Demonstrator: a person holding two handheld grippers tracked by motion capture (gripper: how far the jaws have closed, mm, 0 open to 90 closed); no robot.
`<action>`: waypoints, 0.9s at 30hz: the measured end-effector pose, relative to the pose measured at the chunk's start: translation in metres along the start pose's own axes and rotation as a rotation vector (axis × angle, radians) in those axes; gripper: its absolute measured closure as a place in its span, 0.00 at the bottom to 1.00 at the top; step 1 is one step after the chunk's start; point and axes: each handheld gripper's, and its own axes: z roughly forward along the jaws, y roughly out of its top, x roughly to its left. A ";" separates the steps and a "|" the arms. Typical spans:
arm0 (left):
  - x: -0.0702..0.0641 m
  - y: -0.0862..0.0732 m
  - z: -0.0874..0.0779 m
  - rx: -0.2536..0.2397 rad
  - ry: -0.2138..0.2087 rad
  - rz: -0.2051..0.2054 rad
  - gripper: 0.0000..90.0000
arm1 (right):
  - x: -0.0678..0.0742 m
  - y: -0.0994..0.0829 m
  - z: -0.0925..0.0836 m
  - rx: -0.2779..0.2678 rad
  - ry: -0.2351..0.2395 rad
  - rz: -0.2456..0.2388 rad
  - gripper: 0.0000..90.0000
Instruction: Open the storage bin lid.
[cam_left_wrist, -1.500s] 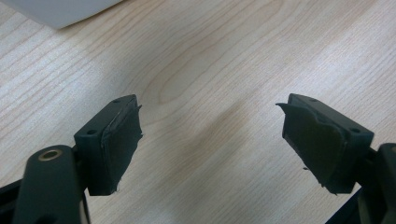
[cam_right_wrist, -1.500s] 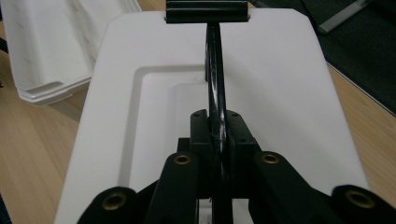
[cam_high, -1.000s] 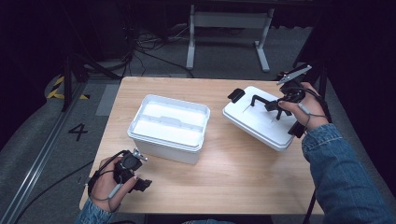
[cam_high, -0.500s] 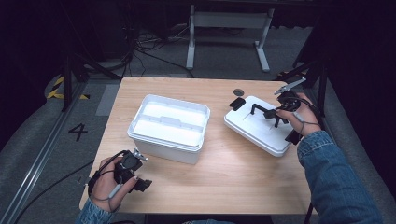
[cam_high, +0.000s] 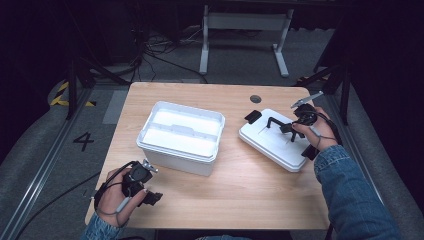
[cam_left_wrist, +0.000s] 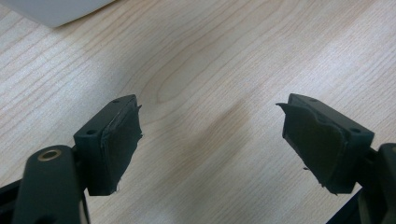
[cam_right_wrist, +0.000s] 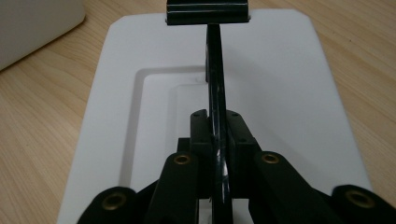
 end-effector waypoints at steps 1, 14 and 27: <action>0.000 0.000 0.000 0.000 -0.001 0.000 0.22 | -0.001 -0.001 0.001 0.001 0.000 0.000 0.94; 0.000 0.000 0.000 -0.001 -0.001 0.005 0.22 | -0.005 -0.013 0.012 0.013 0.026 0.031 0.94; 0.000 0.002 0.002 0.003 -0.007 0.014 0.22 | -0.020 -0.027 0.020 0.034 0.061 0.167 0.83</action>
